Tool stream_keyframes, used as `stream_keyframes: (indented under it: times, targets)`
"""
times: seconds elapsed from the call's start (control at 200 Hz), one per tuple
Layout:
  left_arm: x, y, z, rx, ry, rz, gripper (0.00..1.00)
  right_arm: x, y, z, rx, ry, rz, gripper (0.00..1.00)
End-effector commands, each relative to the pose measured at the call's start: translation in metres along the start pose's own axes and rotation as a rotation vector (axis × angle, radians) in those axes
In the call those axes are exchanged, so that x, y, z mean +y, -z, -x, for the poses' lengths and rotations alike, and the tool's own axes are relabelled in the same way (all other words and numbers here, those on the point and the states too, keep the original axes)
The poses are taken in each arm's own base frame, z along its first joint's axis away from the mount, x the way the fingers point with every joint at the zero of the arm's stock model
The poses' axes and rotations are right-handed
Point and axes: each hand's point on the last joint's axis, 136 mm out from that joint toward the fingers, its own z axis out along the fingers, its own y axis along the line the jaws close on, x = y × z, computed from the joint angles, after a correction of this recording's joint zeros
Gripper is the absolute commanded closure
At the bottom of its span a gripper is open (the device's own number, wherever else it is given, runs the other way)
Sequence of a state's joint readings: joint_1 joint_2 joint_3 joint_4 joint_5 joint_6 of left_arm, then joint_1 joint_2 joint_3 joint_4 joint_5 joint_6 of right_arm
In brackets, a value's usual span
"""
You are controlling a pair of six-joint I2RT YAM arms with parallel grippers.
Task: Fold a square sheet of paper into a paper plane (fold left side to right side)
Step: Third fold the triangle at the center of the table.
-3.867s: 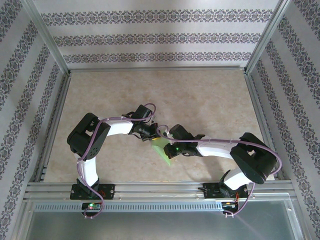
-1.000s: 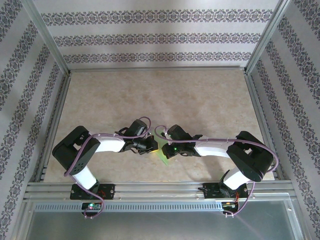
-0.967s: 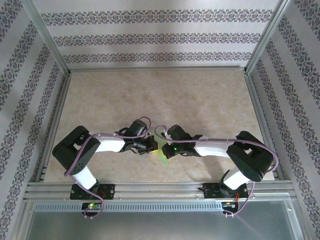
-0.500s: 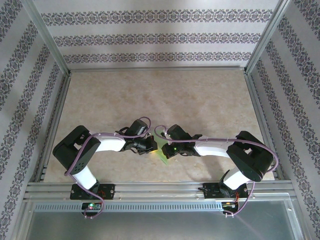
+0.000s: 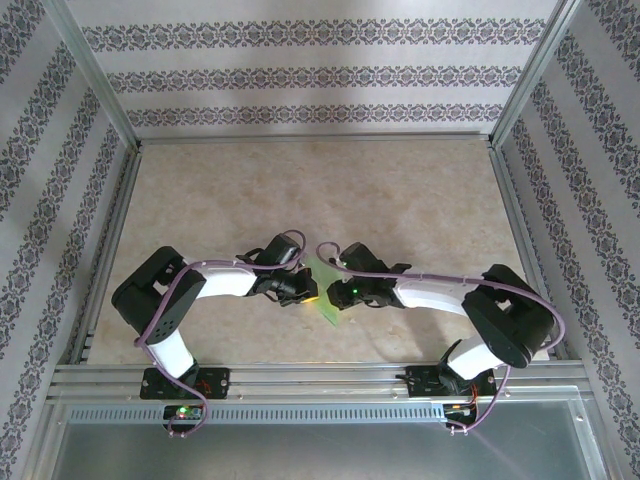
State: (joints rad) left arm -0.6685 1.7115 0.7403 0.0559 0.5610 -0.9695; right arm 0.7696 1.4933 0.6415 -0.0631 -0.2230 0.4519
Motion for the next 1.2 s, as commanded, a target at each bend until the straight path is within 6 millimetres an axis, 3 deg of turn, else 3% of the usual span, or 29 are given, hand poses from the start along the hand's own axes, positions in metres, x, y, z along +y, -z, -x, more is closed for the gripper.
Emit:
stream_keyframes:
  times: [0.0, 0.105, 0.2, 0.335, 0.565, 0.815, 1.199]
  targets:
    - [0.04, -0.009, -0.013, 0.035, 0.045, 0.152, 1.0, -0.004, 0.016, 0.008, -0.017, -0.027, -0.031, 0.74]
    - [0.039, -0.009, -0.012, 0.035, 0.043, 0.152, 1.0, -0.013, 0.03, 0.007, -0.016, -0.052, -0.062, 0.7]
    - [0.038, -0.009, -0.012, 0.037, 0.042, 0.154, 1.0, -0.009, 0.042, 0.006, -0.012, -0.075, -0.041, 0.7]
    - [0.038, -0.008, -0.011, 0.035, 0.04, 0.154, 1.0, 0.018, 0.051, -0.001, 0.031, -0.161, 0.109, 0.84]
    - [0.038, -0.008, -0.011, 0.034, 0.039, 0.157, 1.0, 0.056, 0.03, -0.029, 0.189, -0.331, 0.289, 1.0]
    - [0.037, -0.008, -0.011, 0.035, 0.033, 0.156, 1.0, 0.048, 0.008, -0.041, 0.245, -0.358, 0.234, 1.0]
    - [0.036, -0.008, -0.01, 0.035, 0.034, 0.156, 1.0, 0.041, 0.0, -0.054, 0.291, -0.387, 0.212, 1.0]
